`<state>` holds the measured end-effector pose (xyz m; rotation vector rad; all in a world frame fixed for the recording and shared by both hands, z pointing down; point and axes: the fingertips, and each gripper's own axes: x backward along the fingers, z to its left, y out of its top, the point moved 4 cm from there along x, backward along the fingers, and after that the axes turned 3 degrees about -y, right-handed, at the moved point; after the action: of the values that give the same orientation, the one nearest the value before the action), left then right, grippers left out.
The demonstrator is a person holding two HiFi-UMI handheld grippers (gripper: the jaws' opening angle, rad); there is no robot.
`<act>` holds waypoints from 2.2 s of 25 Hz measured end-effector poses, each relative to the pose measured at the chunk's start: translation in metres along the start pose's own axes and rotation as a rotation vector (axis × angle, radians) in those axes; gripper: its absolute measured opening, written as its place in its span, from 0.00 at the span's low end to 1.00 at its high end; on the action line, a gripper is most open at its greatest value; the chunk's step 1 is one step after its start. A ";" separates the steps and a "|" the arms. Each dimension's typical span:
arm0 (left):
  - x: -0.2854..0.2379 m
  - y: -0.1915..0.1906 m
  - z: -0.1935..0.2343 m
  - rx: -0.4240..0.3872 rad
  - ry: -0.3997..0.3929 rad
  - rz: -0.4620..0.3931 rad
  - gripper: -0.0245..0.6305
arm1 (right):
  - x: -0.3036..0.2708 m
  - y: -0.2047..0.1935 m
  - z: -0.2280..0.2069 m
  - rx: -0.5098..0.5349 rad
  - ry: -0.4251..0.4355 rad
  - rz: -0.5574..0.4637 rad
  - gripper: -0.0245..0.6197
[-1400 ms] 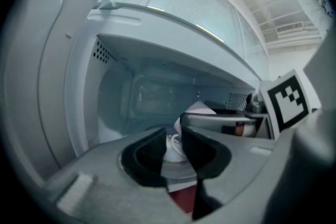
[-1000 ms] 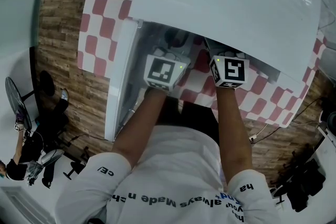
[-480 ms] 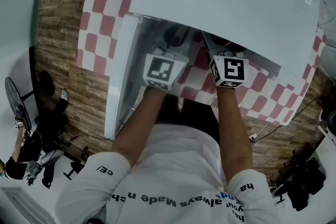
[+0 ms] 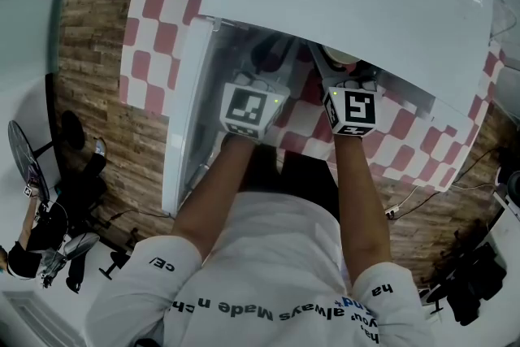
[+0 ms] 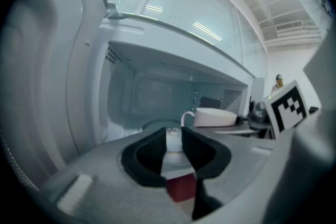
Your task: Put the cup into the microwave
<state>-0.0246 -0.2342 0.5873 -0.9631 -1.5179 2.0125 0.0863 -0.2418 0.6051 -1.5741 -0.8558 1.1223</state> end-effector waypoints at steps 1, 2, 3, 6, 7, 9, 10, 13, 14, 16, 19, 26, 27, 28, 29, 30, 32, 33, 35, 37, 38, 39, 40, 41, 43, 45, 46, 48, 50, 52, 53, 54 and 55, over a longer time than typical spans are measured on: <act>0.000 0.000 0.000 0.001 0.000 0.001 0.18 | -0.001 0.000 -0.001 -0.001 -0.001 -0.001 0.73; 0.000 -0.001 -0.001 0.001 -0.001 0.001 0.18 | -0.002 0.001 -0.002 0.002 -0.002 -0.002 0.73; 0.000 -0.002 -0.001 0.000 -0.001 0.001 0.18 | -0.003 0.001 -0.002 0.007 -0.003 -0.001 0.73; 0.000 -0.001 -0.002 -0.003 -0.001 0.002 0.18 | -0.008 0.002 -0.002 0.018 -0.001 0.000 0.73; 0.000 -0.001 -0.002 -0.002 -0.002 0.003 0.18 | -0.009 0.002 -0.002 0.021 -0.001 0.001 0.73; -0.001 0.000 -0.002 0.000 -0.002 0.002 0.18 | -0.014 0.004 -0.003 0.025 -0.001 0.002 0.73; -0.002 0.000 -0.002 0.001 0.000 0.002 0.18 | -0.016 0.005 -0.004 0.027 -0.002 0.002 0.73; -0.004 0.000 0.001 0.000 0.014 0.010 0.18 | -0.024 0.007 -0.007 0.031 -0.004 0.004 0.73; -0.005 0.000 0.002 0.000 0.021 0.014 0.18 | -0.026 0.007 -0.008 0.031 -0.005 0.005 0.73; -0.007 -0.001 0.005 0.004 0.033 0.020 0.18 | -0.029 0.008 -0.010 0.035 -0.007 0.005 0.73; -0.009 -0.002 0.006 0.009 0.036 0.023 0.18 | -0.031 0.008 -0.011 0.047 -0.009 0.011 0.73; -0.010 0.001 0.005 0.010 0.028 0.033 0.18 | -0.031 0.005 -0.012 0.007 0.003 0.044 0.83; -0.009 0.001 0.004 0.010 0.026 0.036 0.18 | -0.029 0.004 -0.012 0.000 0.001 0.050 0.84; -0.008 0.002 0.003 0.009 0.024 0.038 0.18 | -0.026 0.004 -0.012 -0.004 0.001 0.055 0.84; -0.007 0.004 0.002 0.006 0.022 0.040 0.18 | -0.023 0.003 -0.010 -0.006 0.003 0.060 0.84; -0.005 0.005 0.002 0.005 0.021 0.042 0.18 | -0.020 0.003 -0.008 -0.009 0.005 0.064 0.84; -0.001 0.007 0.001 0.011 0.021 0.045 0.18 | -0.012 0.004 -0.004 -0.016 0.007 0.069 0.84; 0.002 0.008 0.000 0.018 0.022 0.046 0.18 | -0.008 0.004 -0.002 -0.021 0.006 0.073 0.84; 0.009 0.011 -0.003 0.026 0.024 0.048 0.18 | 0.002 0.005 0.002 -0.029 0.004 0.082 0.84; 0.016 0.017 -0.007 0.023 0.021 0.046 0.18 | 0.012 0.008 0.006 -0.032 0.009 0.089 0.83; 0.020 0.020 -0.009 0.022 0.019 0.043 0.18 | 0.017 0.010 0.007 -0.035 0.013 0.092 0.82; 0.023 0.023 -0.011 0.023 0.017 0.043 0.18 | 0.022 0.013 0.009 -0.038 0.016 0.094 0.81; 0.027 0.026 -0.013 0.028 0.016 0.043 0.18 | 0.027 0.015 0.010 -0.043 0.020 0.097 0.79; 0.031 0.030 -0.015 0.032 0.014 0.043 0.18 | 0.033 0.018 0.011 -0.047 0.025 0.100 0.77; 0.040 0.037 -0.021 0.037 0.002 0.038 0.18 | 0.045 0.024 0.015 -0.056 0.040 0.109 0.74; 0.051 0.045 -0.030 0.045 -0.015 0.034 0.17 | 0.061 0.030 0.020 -0.061 0.054 0.117 0.70; 0.056 0.049 -0.034 0.049 -0.023 0.033 0.16 | 0.070 0.033 0.023 -0.058 0.062 0.121 0.68; 0.066 0.059 -0.041 0.047 -0.037 0.027 0.15 | 0.087 0.043 0.028 -0.044 0.077 0.125 0.63; 0.076 0.073 -0.046 0.050 -0.045 0.011 0.14 | 0.102 0.055 0.033 -0.034 0.092 0.126 0.57; 0.087 0.088 -0.053 0.059 -0.055 -0.004 0.13 | 0.118 0.071 0.037 -0.030 0.108 0.113 0.52; 0.092 0.096 -0.057 0.061 -0.065 -0.009 0.13 | 0.126 0.080 0.039 -0.031 0.117 0.103 0.50; 0.097 0.104 -0.063 0.058 -0.078 -0.012 0.12 | 0.134 0.089 0.042 -0.033 0.128 0.091 0.49; 0.101 0.111 -0.069 0.051 -0.093 -0.016 0.12 | 0.141 0.099 0.044 -0.034 0.138 0.078 0.46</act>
<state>-0.0332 -0.1524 0.4440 -0.8460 -1.5095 2.0999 0.0909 -0.1262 0.4699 -1.7046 -0.7302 1.0447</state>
